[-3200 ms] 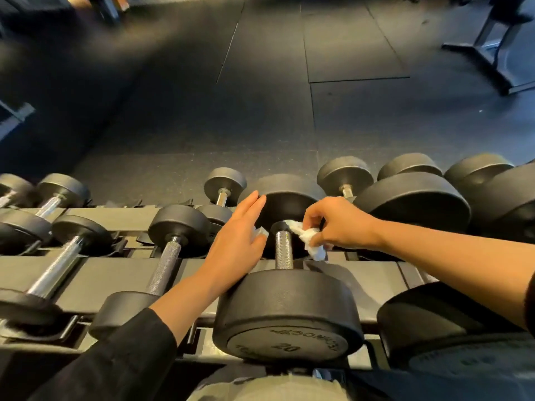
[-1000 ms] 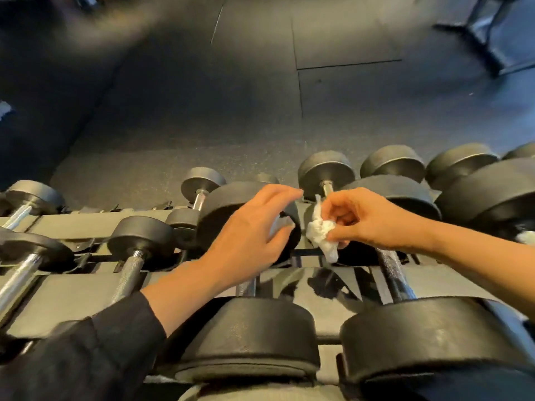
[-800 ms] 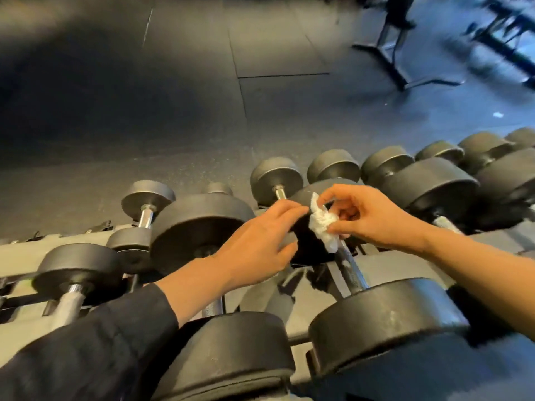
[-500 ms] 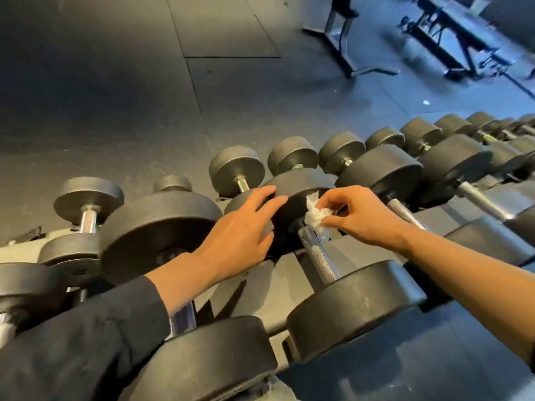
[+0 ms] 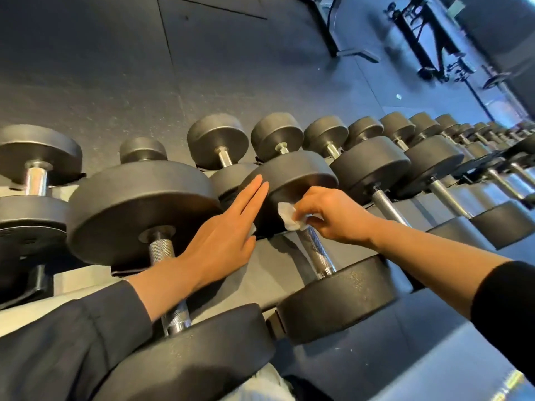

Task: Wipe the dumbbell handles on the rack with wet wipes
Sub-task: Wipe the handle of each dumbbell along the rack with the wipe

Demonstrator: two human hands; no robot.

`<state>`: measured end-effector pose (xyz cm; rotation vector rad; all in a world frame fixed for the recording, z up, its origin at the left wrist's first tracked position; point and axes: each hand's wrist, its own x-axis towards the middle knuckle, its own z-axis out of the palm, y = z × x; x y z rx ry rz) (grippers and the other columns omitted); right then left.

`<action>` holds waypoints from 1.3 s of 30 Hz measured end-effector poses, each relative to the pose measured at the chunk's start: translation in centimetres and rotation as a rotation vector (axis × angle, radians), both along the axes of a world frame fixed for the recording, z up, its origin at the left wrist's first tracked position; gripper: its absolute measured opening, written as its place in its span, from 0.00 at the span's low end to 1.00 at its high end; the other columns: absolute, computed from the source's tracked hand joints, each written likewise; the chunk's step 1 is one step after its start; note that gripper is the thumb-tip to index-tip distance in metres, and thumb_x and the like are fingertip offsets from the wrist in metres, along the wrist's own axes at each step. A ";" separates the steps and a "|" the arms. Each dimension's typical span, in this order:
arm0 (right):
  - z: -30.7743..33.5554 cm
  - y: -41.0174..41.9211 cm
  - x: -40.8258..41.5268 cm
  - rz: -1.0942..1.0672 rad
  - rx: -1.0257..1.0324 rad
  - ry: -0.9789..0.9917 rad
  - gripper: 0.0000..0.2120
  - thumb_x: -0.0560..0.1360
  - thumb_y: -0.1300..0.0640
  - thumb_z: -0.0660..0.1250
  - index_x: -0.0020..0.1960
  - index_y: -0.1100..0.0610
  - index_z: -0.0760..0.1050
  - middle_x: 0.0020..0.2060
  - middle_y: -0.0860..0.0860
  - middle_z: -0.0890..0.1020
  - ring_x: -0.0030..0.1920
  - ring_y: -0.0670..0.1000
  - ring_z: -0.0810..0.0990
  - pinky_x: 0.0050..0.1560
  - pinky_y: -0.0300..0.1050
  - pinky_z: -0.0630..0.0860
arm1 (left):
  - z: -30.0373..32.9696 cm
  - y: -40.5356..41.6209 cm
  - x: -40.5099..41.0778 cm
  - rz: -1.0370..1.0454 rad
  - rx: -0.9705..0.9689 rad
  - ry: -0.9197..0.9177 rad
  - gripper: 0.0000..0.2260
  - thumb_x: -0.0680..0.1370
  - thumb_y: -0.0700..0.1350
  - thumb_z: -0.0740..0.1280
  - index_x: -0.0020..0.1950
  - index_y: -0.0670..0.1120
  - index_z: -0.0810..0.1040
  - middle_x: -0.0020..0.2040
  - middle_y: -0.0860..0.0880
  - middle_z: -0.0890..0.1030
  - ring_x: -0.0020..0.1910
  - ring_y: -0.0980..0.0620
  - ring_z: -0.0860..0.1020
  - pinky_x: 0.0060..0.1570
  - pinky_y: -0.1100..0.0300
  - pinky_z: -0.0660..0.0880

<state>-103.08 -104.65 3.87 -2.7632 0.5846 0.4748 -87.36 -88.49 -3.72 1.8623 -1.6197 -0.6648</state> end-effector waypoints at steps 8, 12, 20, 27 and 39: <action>0.2 0.5 0.7 0.108 -0.018 0.150 0.16 0.75 0.56 0.68 0.62 0.53 0.77 0.58 0.50 0.76 0.58 0.48 0.68 0.56 0.39 0.71 | -0.1 -0.1 -1.0 0.024 0.029 -0.032 0.42 0.76 0.43 0.67 0.78 0.51 0.39 0.76 0.58 0.34 0.27 0.56 0.71 0.28 0.64 0.73; 0.8 1.1 0.1 0.068 0.061 0.236 0.12 0.76 0.57 0.66 0.58 0.55 0.79 0.55 0.50 0.78 0.56 0.48 0.71 0.53 0.32 0.68 | 0.0 -0.1 -1.1 0.018 0.022 -0.029 0.41 0.76 0.43 0.66 0.78 0.50 0.39 0.77 0.56 0.34 0.27 0.55 0.71 0.29 0.62 0.75; 2.4 1.8 -0.2 -0.036 0.298 0.414 0.08 0.71 0.61 0.71 0.51 0.57 0.82 0.50 0.50 0.83 0.53 0.47 0.79 0.58 0.40 0.74 | 0.2 0.1 -1.2 0.006 0.023 0.019 0.40 0.77 0.42 0.65 0.78 0.49 0.40 0.77 0.55 0.34 0.28 0.56 0.70 0.28 0.65 0.71; 2.3 0.9 0.6 -0.147 -0.120 0.063 0.17 0.74 0.63 0.67 0.62 0.53 0.75 0.57 0.50 0.77 0.57 0.49 0.72 0.57 0.39 0.70 | 1.2 -0.3 -1.8 -0.042 -0.035 0.007 0.38 0.76 0.41 0.64 0.78 0.49 0.44 0.78 0.55 0.37 0.27 0.55 0.69 0.27 0.64 0.70; 2.2 1.3 -1.6 -0.330 0.363 0.207 0.08 0.66 0.65 0.74 0.42 0.56 0.79 0.48 0.51 0.81 0.51 0.47 0.78 0.51 0.33 0.74 | 2.0 -0.8 -1.8 -0.087 -0.060 -0.079 0.38 0.76 0.42 0.65 0.79 0.47 0.45 0.78 0.53 0.40 0.28 0.55 0.69 0.28 0.60 0.72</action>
